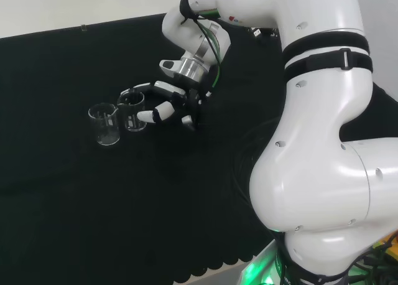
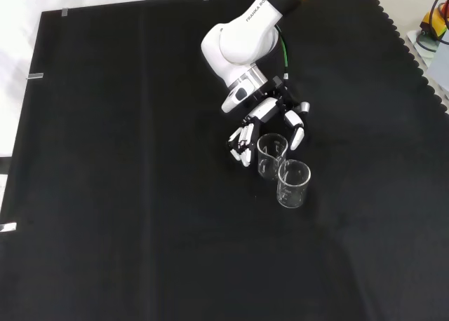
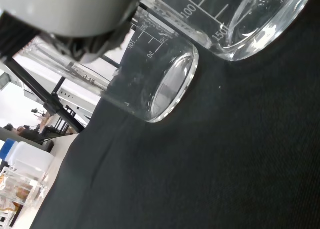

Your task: Pick up the beaker on the right.

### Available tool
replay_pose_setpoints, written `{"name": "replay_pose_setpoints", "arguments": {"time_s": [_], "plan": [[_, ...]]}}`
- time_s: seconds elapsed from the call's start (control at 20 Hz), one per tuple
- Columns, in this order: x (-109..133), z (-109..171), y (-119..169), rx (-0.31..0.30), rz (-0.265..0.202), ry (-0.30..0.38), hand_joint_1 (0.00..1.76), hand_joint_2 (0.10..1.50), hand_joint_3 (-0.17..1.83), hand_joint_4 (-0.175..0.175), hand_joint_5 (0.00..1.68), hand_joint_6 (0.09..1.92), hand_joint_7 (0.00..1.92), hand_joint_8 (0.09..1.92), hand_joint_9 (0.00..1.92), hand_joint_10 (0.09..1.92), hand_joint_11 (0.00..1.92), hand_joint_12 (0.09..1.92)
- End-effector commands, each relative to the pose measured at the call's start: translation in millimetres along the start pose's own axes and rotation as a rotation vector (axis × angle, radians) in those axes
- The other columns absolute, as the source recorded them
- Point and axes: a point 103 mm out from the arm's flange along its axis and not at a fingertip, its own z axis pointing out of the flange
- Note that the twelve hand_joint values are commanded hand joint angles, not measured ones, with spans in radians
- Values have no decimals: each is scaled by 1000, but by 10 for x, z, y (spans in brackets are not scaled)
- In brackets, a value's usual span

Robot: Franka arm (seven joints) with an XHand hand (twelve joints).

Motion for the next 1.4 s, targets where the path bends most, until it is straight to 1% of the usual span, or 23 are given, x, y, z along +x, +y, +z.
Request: {"name": "replay_pose_setpoints", "arguments": {"time_s": [0.05, 0.35, 0.9, 1.2, 1.4], "plan": [[20, 7, 28, -7, 1, -1, 932, 335, 1029, -24, 546, 87, 456, 604, 512, 586, 0, 1347], [53, -10, 38, -11, -2, 0, 932, 335, 1030, -24, 547, 87, 459, 603, 514, 584, 0, 1347], [100, 61, 118, 13, -3, -4, 932, 335, 1031, -25, 547, 90, 460, 601, 513, 578, 0, 1346], [119, 84, 152, 26, 4, -12, 931, 335, 1031, -25, 547, 93, 461, 601, 514, 577, 0, 1346], [123, 83, 162, 16, 2, -17, 940, 338, 1032, -23, 576, 111, 497, 613, 541, 584, 14, 1352]]}}
